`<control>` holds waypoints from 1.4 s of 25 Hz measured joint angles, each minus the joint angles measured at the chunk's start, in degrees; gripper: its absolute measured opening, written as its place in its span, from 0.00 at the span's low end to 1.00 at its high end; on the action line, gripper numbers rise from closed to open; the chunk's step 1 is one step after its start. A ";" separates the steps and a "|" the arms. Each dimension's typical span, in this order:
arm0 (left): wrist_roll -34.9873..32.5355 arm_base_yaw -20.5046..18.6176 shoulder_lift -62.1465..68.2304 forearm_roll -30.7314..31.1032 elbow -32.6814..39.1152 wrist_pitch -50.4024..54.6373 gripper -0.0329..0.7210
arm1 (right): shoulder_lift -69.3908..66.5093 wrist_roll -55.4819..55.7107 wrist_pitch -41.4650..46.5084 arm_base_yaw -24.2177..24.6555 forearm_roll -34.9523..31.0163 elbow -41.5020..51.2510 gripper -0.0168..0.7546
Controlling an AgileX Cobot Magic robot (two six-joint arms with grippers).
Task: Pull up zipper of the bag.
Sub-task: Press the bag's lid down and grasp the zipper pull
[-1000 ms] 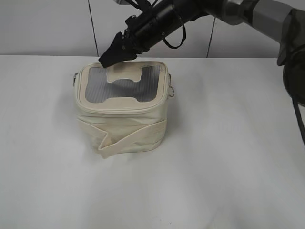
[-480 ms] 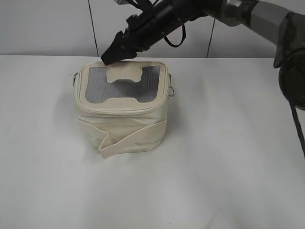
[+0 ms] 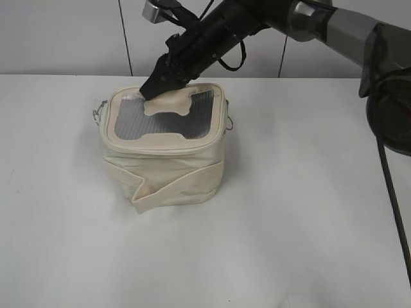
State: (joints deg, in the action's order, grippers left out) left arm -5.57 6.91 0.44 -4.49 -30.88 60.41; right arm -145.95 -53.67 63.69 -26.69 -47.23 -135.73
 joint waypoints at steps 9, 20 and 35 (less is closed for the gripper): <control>-2.98 0.00 18.08 -2.45 -2.72 -17.90 0.37 | 0.00 1.25 0.88 0.00 0.66 -1.01 0.10; -63.10 -5.47 67.58 -64.48 -7.19 -19.90 0.38 | -0.05 2.02 2.45 -0.10 1.09 -1.39 0.10; -108.98 -13.38 108.08 -74.03 -29.20 -3.85 0.56 | -0.05 2.09 2.83 -0.10 0.05 -1.43 0.09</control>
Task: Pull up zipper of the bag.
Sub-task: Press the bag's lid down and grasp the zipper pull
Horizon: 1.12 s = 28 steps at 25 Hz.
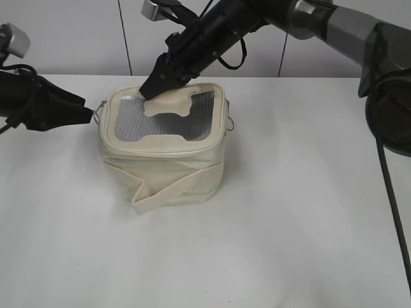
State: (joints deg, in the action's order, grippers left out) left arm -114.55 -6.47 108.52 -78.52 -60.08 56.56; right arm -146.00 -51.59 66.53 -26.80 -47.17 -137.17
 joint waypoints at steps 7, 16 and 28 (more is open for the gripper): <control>-8.63 2.82 0.92 1.50 -0.02 -6.35 0.57 | 0.00 0.00 0.04 0.00 -0.12 0.00 0.09; -13.02 6.36 1.04 -0.52 -0.13 -11.47 0.57 | 0.00 0.00 0.06 0.10 -0.20 0.00 0.09; -13.43 8.31 1.04 0.92 -0.20 -13.92 0.37 | 0.00 0.06 0.11 0.30 0.06 0.00 0.09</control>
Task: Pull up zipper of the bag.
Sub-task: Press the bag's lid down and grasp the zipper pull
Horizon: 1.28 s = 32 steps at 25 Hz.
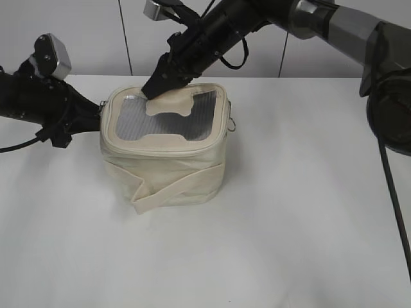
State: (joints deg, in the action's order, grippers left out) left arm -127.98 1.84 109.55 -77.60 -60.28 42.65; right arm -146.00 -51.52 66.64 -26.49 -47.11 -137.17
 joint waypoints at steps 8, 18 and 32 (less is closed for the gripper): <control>0.00 0.23 0.00 -0.26 0.00 -0.05 0.14 | 0.00 0.00 0.00 0.00 0.00 0.00 0.08; 5.24 0.57 -0.90 4.12 0.08 -3.10 0.03 | 0.00 0.04 0.00 0.00 -0.16 0.00 0.08; 15.55 0.57 -4.21 11.16 5.05 -6.03 0.10 | 0.00 0.04 0.06 0.00 -0.28 0.00 0.08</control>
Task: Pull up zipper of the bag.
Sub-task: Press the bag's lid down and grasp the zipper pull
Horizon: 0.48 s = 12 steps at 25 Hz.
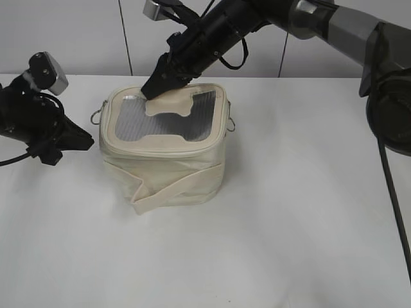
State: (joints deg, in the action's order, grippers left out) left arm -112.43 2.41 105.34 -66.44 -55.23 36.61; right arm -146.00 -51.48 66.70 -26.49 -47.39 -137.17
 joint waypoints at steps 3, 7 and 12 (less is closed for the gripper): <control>2.91 0.00 -0.07 1.06 0.02 0.00 0.28 | 0.00 0.00 0.00 0.00 0.00 0.00 0.08; 3.95 0.00 -0.48 -1.46 0.26 0.21 0.49 | 0.00 0.00 0.00 0.00 0.00 0.00 0.08; 4.05 0.00 -0.48 -4.44 0.32 1.04 0.53 | 0.00 0.00 0.00 0.00 0.00 0.00 0.08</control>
State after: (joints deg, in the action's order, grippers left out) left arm -108.38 2.41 104.86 -70.88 -54.91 37.65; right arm -146.00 -51.48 66.70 -26.49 -47.39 -137.17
